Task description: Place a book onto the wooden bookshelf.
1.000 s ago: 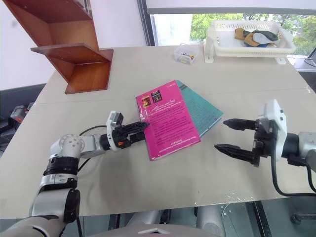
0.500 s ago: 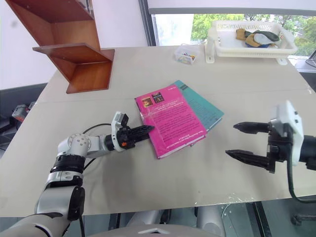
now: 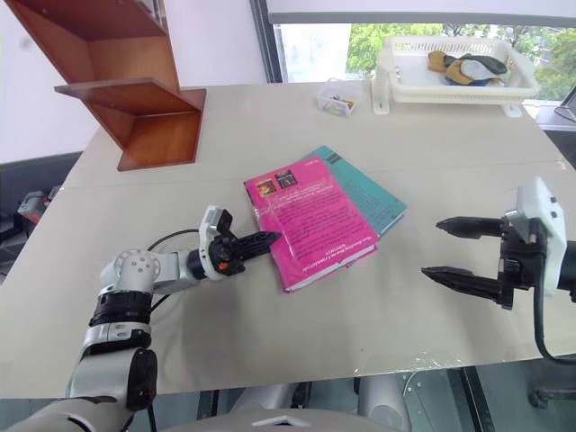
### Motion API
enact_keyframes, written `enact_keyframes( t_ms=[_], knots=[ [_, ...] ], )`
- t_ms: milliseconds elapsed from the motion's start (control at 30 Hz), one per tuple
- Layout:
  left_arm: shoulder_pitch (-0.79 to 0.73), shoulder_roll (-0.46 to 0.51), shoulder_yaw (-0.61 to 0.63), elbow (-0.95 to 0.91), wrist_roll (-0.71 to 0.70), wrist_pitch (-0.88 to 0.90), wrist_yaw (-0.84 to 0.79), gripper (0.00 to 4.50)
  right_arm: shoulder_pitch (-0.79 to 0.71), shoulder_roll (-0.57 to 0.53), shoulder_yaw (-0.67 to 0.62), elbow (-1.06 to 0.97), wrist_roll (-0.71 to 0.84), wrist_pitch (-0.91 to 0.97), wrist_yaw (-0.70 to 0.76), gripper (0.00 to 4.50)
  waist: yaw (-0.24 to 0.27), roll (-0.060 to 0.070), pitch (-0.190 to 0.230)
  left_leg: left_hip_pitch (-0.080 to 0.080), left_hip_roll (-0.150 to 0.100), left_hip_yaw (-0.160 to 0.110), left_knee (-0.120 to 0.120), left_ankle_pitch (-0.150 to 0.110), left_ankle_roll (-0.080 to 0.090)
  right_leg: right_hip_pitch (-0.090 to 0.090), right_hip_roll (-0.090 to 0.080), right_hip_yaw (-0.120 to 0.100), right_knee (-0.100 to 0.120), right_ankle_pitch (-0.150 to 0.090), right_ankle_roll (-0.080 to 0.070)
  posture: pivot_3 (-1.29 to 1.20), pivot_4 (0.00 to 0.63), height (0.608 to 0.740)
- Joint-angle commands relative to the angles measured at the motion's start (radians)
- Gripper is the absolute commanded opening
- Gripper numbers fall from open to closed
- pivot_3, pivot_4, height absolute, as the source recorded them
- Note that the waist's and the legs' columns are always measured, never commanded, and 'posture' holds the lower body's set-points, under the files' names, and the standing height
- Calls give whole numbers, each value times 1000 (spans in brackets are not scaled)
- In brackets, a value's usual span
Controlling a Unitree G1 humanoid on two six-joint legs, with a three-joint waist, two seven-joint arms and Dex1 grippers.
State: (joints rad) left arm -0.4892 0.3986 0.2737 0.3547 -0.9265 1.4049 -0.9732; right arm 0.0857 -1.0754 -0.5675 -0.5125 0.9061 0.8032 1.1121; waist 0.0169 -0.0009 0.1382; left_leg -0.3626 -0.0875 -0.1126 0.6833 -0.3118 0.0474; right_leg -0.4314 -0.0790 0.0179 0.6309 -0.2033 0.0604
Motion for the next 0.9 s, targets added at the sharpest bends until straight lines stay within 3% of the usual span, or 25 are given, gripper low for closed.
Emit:
enact_keyframes(
  t_ms=[33, 133, 300, 400, 567, 900],
  knots=[
    [-76, -11, 49, -193, 0, -144, 87, 148, -42, -1, -42, 35, 22, -20, 14, 4500, 1, -3, 2, 0, 0, 0, 0, 0, 0, 0, 0, 0, 0, 0, 0, 0, 150, 740],
    [-147, -7, 48, -262, 36, -260, 145, 148, -73, 9, -55, 82, 53, -17, 29, 4500, 3, -5, 3, -1, 0, -1, 1, 0, 0, 0, 0, -1, -1, 0, 0, 0, 150, 740],
    [-313, 129, -106, -337, 254, -550, 92, 148, -149, 42, -49, 216, 80, -51, 76, 4500, -3, -5, 3, -1, 0, 0, -2, 0, 0, 0, 0, -1, -4, 0, 0, 0, 150, 740],
    [-399, 185, -149, -295, 332, -661, 52, 148, -196, 54, -26, 285, 69, -66, 98, 4500, -3, -6, 5, -3, 0, 0, -2, 0, 0, -1, 1, -2, -4, 0, 0, 0, 150, 740],
    [-566, 394, -347, -186, 739, -1200, -39, 148, -300, 55, 54, 384, 0, -136, 141, 4500, -6, -7, 8, -1, 0, 3, -4, 0, 0, -2, 1, -2, -5, 0, 0, 0, 150, 740],
    [-745, 620, -463, 80, 1117, -1690, -50, 148, -451, 44, 129, 567, -78, -217, 229, 4500, -10, -7, 10, -7, 0, 3, -4, 0, 0, -9, 2, -2, -4, 0, 0, 0, 150, 740]
  ],
)
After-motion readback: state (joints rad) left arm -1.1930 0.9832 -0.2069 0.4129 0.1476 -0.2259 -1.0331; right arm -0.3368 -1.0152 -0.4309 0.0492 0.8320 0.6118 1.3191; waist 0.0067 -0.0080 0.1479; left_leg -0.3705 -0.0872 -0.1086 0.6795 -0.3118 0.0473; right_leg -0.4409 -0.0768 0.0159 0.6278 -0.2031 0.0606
